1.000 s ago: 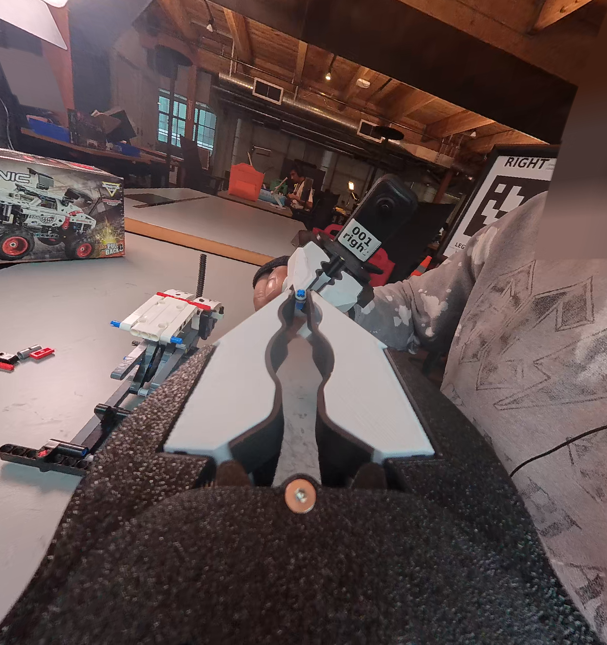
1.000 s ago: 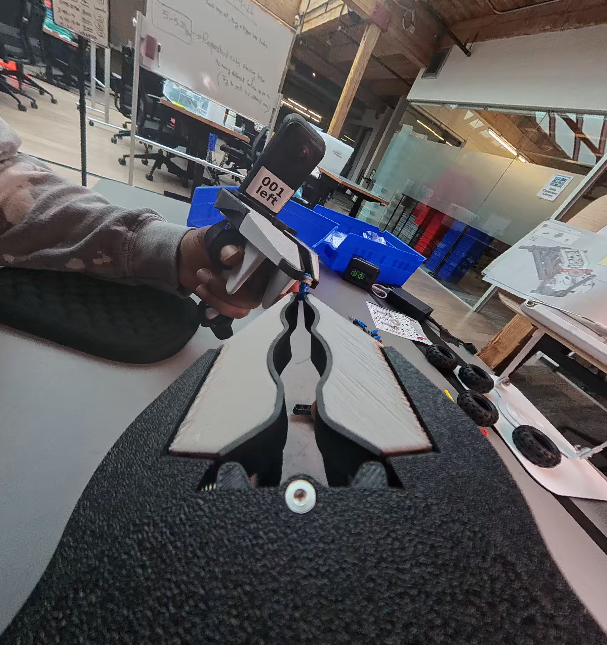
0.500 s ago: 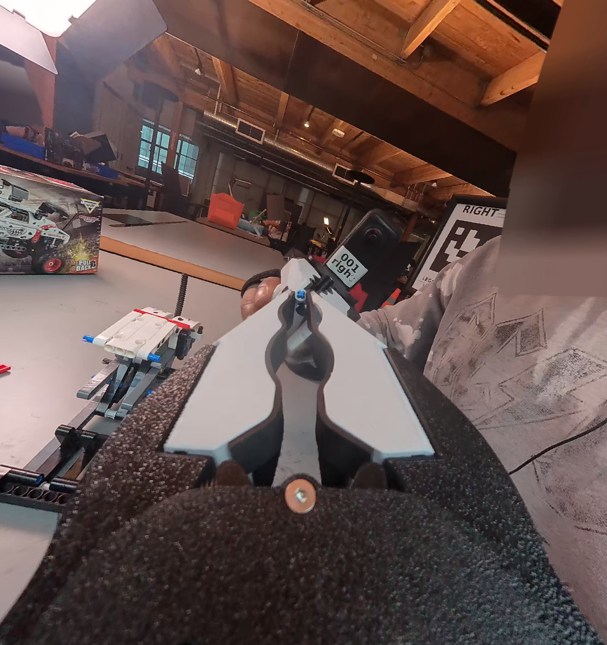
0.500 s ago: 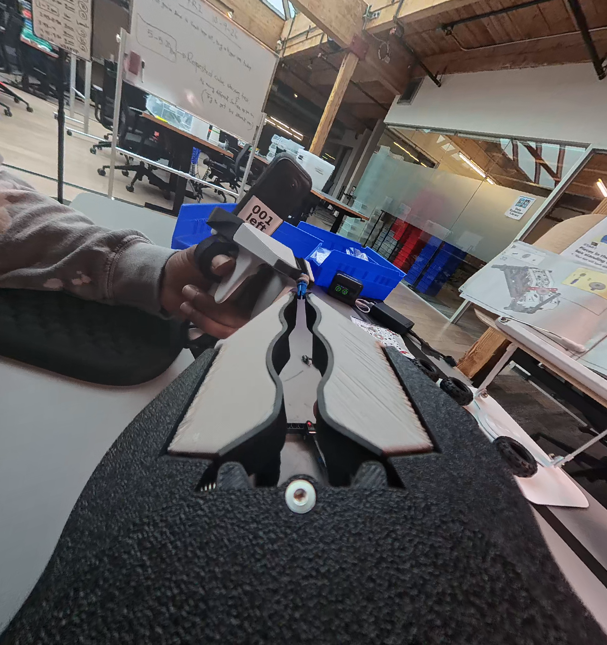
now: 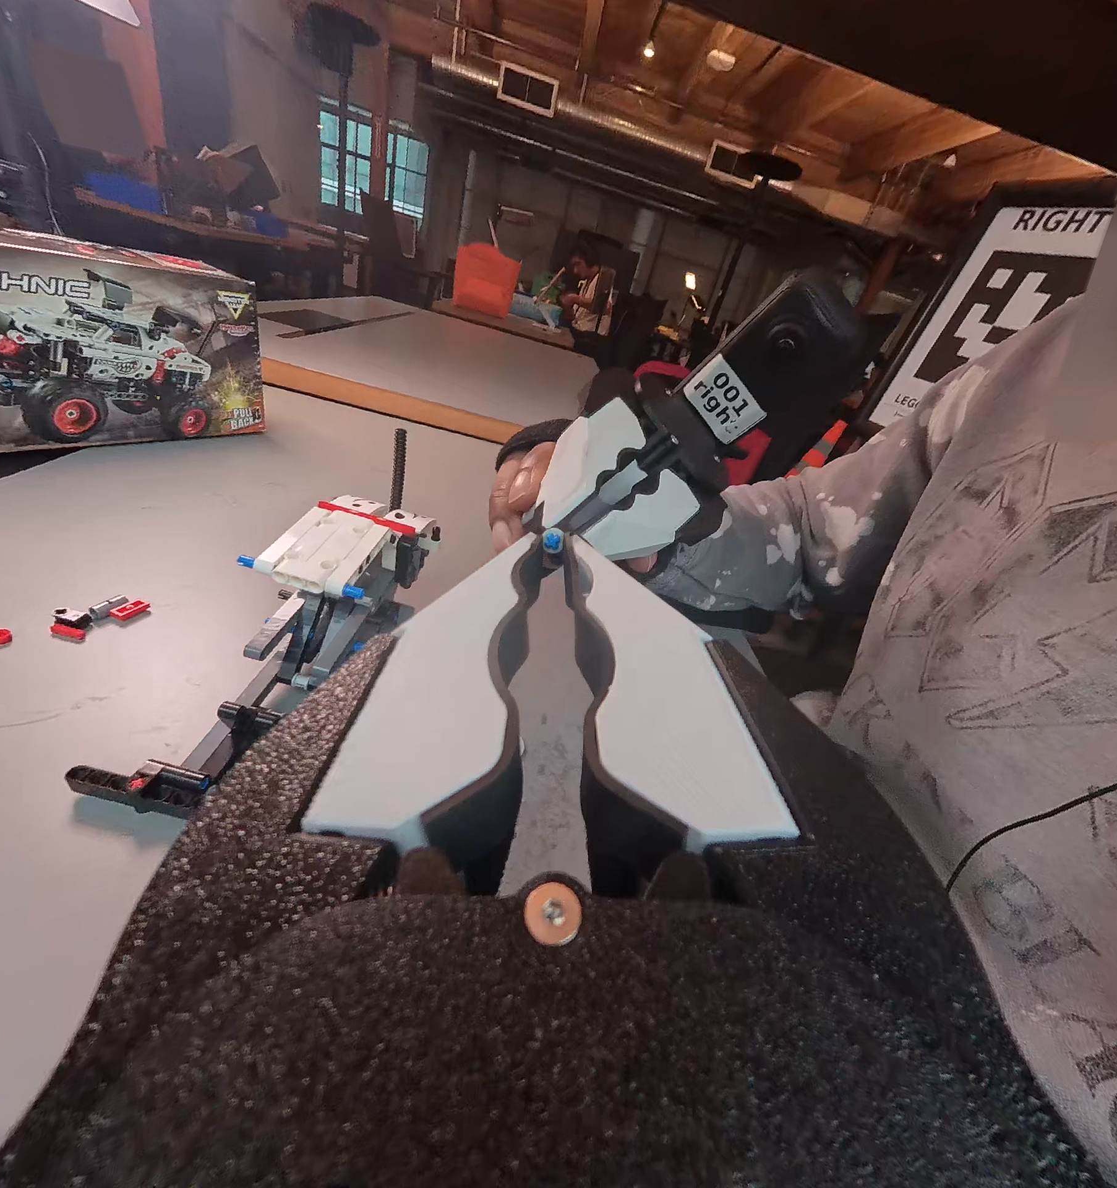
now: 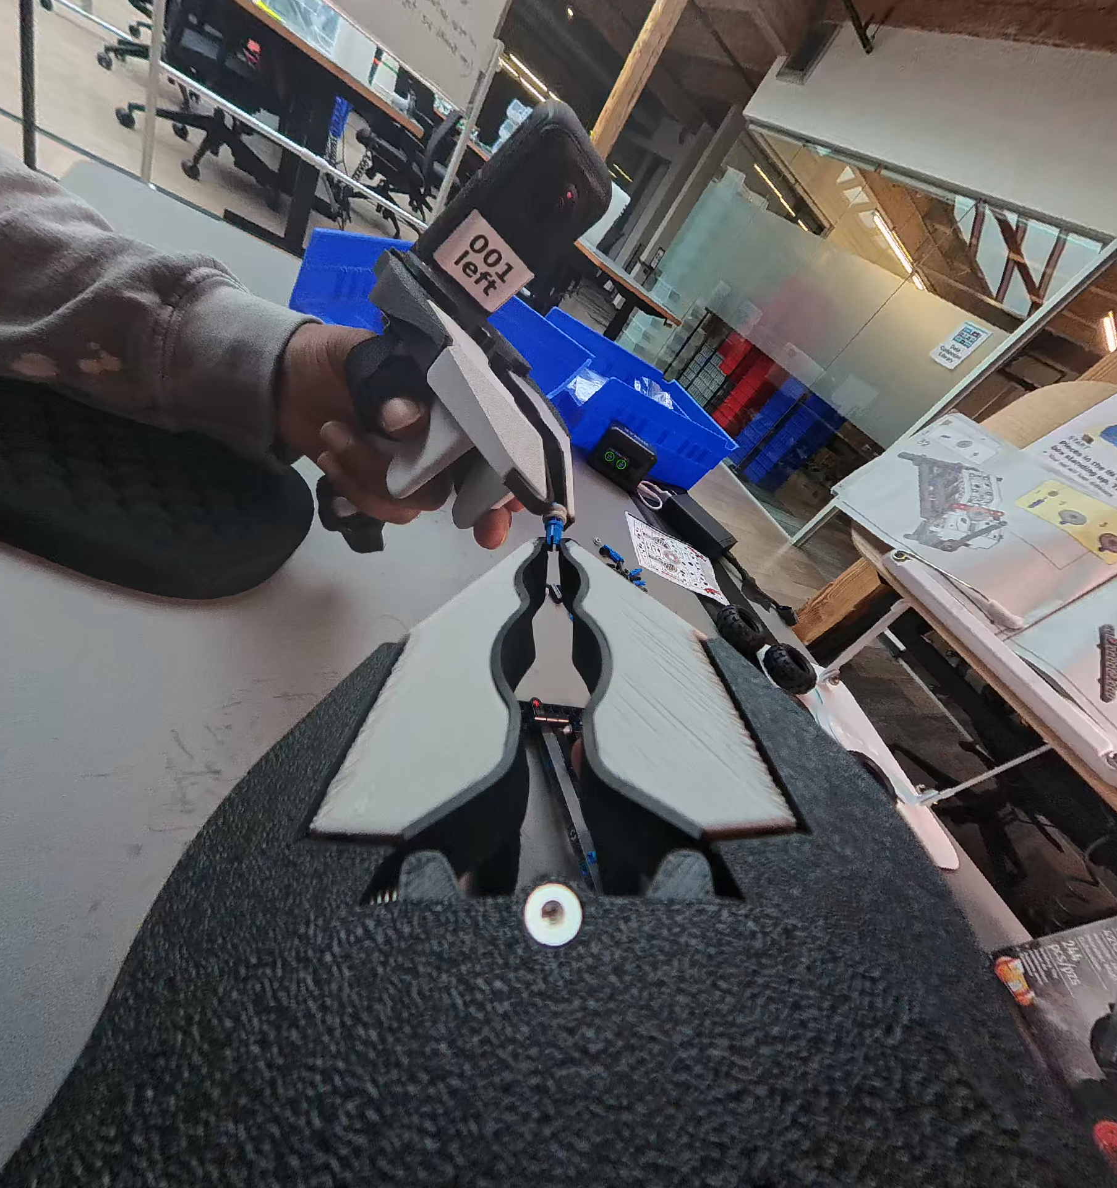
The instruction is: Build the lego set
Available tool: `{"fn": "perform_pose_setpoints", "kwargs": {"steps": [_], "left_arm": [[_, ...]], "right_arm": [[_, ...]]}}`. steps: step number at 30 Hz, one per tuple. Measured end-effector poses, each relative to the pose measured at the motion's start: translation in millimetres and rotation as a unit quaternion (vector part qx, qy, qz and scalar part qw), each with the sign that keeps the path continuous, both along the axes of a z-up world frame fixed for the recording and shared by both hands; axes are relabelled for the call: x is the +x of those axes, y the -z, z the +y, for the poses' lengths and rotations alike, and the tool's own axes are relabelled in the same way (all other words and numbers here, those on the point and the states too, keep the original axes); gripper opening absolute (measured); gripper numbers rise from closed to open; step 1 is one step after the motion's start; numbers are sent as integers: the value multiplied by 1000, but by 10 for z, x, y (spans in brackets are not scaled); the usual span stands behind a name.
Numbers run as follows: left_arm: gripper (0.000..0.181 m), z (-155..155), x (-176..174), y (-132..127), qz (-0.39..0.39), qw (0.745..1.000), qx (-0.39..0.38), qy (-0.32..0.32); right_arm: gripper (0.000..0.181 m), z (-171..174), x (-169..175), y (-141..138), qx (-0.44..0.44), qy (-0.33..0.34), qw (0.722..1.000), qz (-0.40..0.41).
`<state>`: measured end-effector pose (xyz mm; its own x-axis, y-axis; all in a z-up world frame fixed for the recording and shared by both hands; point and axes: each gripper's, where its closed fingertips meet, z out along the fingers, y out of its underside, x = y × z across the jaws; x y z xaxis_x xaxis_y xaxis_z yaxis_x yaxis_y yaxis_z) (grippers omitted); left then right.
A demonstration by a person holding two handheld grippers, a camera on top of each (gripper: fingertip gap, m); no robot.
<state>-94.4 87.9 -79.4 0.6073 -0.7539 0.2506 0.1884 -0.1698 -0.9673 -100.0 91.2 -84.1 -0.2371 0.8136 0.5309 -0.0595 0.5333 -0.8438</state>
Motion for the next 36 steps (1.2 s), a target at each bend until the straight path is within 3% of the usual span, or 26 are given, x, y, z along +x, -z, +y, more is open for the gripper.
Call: {"fn": "perform_pose_setpoints", "kwargs": {"steps": [14, 20, 27, 36], "left_arm": [[1, -6, 90, 119, 66, 998, -5, 1], [0, 5, 32, 75, 38, 999, -5, -6], [10, 52, -7, 143, 31, 999, -25, -10], [6, 13, 35, 216, -5, 997, -68, 35]], "right_arm": [[0, -136, -17, 222, 24, -23, 999, -33], [0, -89, -42, 159, -27, -21, 999, -24], [0, -57, -30, 191, -12, -15, 1000, -24], [0, -120, 20, 212, -1, -33, 999, -13]]}}
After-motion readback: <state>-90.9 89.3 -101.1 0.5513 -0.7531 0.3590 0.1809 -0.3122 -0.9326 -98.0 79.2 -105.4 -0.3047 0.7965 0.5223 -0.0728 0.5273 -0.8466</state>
